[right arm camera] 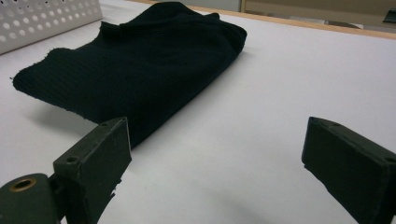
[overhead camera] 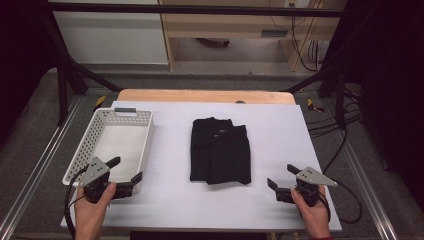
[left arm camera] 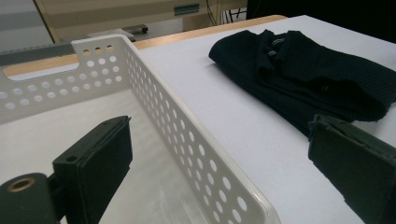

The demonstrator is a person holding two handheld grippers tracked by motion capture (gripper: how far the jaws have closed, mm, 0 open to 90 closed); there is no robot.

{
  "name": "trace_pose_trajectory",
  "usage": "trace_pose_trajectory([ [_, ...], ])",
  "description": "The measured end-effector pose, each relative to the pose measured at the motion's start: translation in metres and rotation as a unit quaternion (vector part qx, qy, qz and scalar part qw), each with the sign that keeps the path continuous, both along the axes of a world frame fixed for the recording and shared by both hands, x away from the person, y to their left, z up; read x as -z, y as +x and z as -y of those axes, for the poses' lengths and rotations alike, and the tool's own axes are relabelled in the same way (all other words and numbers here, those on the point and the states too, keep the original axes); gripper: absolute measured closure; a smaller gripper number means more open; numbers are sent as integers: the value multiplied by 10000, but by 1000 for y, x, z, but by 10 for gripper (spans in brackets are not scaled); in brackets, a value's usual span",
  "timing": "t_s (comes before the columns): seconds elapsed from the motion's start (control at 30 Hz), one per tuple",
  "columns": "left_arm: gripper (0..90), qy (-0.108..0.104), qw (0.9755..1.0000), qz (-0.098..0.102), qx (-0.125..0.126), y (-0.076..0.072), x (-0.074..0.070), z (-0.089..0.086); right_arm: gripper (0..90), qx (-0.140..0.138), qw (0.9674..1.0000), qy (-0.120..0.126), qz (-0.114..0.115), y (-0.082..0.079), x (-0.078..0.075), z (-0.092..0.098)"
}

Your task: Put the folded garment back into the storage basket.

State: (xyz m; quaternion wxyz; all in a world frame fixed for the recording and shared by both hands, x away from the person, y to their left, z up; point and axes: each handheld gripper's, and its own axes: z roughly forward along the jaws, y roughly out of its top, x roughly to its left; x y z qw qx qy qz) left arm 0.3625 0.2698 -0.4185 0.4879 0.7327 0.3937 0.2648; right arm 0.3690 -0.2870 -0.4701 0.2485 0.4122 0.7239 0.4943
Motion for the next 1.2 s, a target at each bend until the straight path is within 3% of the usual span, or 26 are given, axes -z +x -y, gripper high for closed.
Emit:
trace_pose_trajectory([
  [0.13, 60, 24, 10000, 24, -16, -1, -1, 3, 80, -15, 10000, -9, -40, -2, 0, 0],
  [0.17, 65, -73, 9998, 153, -65, -3, -4, 3, 80, -17, 10000, -29, -42, -2, 0, 0],
  [0.3, 65, -184, 9994, 302, -45, -5, -8, 5, 80, -13, 10000, -51, -52, -3, 0, -2],
  [0.53, 63, -153, 9996, 170, 177, -7, -10, 20, 71, 6, 10000, -90, -9, -4, 0, -2],
  [0.83, 57, 133, 9980, 114, 600, -13, -18, 59, 74, -11, 9999, -115, -76, -4, 1, -2],
  [0.93, 56, 307, 9973, 52, 660, -12, -14, 70, 74, -26, 9999, -112, -80, -4, 1, -2],
  [1.2, 57, 367, 9954, -184, 865, -5, -2, 93, 72, 16, 9999, -126, -99, -5, 0, -4],
])
